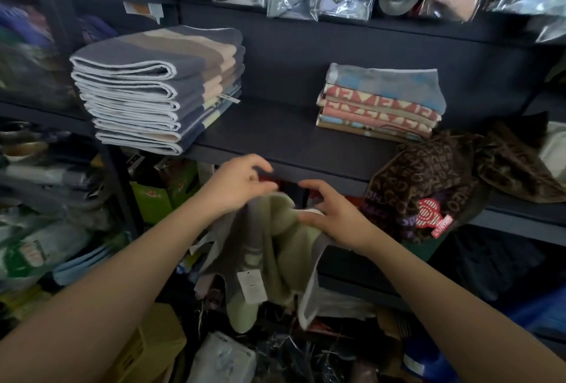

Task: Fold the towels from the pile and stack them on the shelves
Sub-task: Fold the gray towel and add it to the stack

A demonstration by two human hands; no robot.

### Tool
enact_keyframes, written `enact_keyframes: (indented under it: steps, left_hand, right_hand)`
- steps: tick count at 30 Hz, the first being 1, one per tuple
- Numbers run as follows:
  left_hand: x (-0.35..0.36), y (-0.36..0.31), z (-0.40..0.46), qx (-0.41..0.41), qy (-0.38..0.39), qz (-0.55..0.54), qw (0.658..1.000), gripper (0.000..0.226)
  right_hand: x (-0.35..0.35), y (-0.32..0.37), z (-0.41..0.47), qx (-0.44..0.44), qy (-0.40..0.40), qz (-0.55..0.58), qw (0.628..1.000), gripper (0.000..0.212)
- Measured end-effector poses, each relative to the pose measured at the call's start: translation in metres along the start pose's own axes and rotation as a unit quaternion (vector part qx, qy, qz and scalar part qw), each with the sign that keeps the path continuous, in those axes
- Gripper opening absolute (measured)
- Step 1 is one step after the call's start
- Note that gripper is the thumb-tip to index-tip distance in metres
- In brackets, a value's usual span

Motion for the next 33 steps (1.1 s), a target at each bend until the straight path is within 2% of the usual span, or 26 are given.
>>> enact_keyframes:
  steps: [2, 4, 7, 9, 12, 15, 18, 19, 21, 23, 26, 28, 30, 32, 33]
  left_hand:
    - [0.008, -0.017, -0.005, 0.069, 0.052, 0.058, 0.995, 0.013]
    - [0.012, -0.031, -0.01, 0.121, 0.074, 0.098, 0.985, 0.013]
    - [0.013, -0.042, -0.017, 0.187, 0.039, 0.077, 0.979, 0.008]
    - [0.015, -0.044, -0.018, 0.193, 0.026, 0.066, 0.979, 0.006]
    - [0.022, -0.04, -0.015, 0.176, 0.018, 0.079, 0.981, 0.012]
    - [0.026, -0.029, -0.015, 0.128, -0.015, 0.065, 0.99, 0.017]
    - [0.029, -0.01, -0.018, 0.089, -0.052, 0.048, 0.994, 0.022]
    - [0.031, -0.003, -0.019, 0.067, -0.057, 0.009, 0.996, 0.024]
    - [0.036, 0.004, -0.025, 0.002, -0.06, -0.14, 0.988, 0.02]
    - [0.042, 0.005, -0.03, -0.042, -0.085, -0.25, 0.963, 0.015]
    - [0.048, -0.002, -0.033, -0.057, -0.143, -0.325, 0.933, 0.02]
    - [0.051, -0.007, -0.034, -0.064, -0.16, -0.344, 0.923, 0.018]
    - [0.055, -0.01, -0.034, -0.06, -0.165, -0.328, 0.928, 0.014]
    - [0.059, -0.011, -0.035, -0.052, -0.162, -0.32, 0.932, 0.016]
    - [0.061, -0.013, -0.036, -0.047, -0.153, -0.322, 0.933, 0.017]
  right_hand:
    - [0.002, 0.004, 0.006, -0.022, -0.017, 0.065, 0.998, 0.043]
    - [0.004, 0.007, 0.011, -0.045, -0.03, 0.102, 0.993, 0.036]
    - [0.004, 0.005, 0.011, -0.043, -0.003, 0.198, 0.979, 0.022]
    - [0.0, 0.003, 0.01, -0.022, 0.031, 0.266, 0.963, 0.018]
    - [-0.004, -0.002, 0.011, -0.008, 0.052, 0.333, 0.941, 0.018]
    - [-0.007, -0.004, 0.011, 0.004, -0.009, 0.362, 0.932, 0.015]
    - [-0.013, -0.002, 0.013, 0.024, -0.096, 0.425, 0.9, 0.017]
    - [-0.016, -0.003, 0.014, 0.036, -0.127, 0.442, 0.887, 0.018]
    - [-0.018, -0.004, 0.016, 0.067, -0.162, 0.448, 0.877, 0.019]
    - [-0.014, -0.004, 0.014, 0.104, -0.161, 0.426, 0.884, 0.016]
    - [-0.009, -0.005, 0.007, 0.138, -0.163, 0.361, 0.908, 0.014]
    - [-0.008, -0.002, 0.002, 0.122, -0.15, 0.343, 0.919, 0.016]
    - [-0.009, 0.002, -0.004, 0.085, -0.104, 0.364, 0.922, 0.02]
    - [-0.009, 0.006, -0.008, 0.037, -0.032, 0.402, 0.914, 0.014]
    - [-0.009, 0.007, -0.01, 0.016, 0.003, 0.399, 0.917, 0.025]
Point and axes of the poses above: each hand's wrist, its own z-axis towards the middle knuckle, its own x-axis out of the palm, y = z × x, the point moved 1 cm from there along z, towards the middle knuckle, and after that the axes turned 12 degrees about -x, right-handed, at the moved point
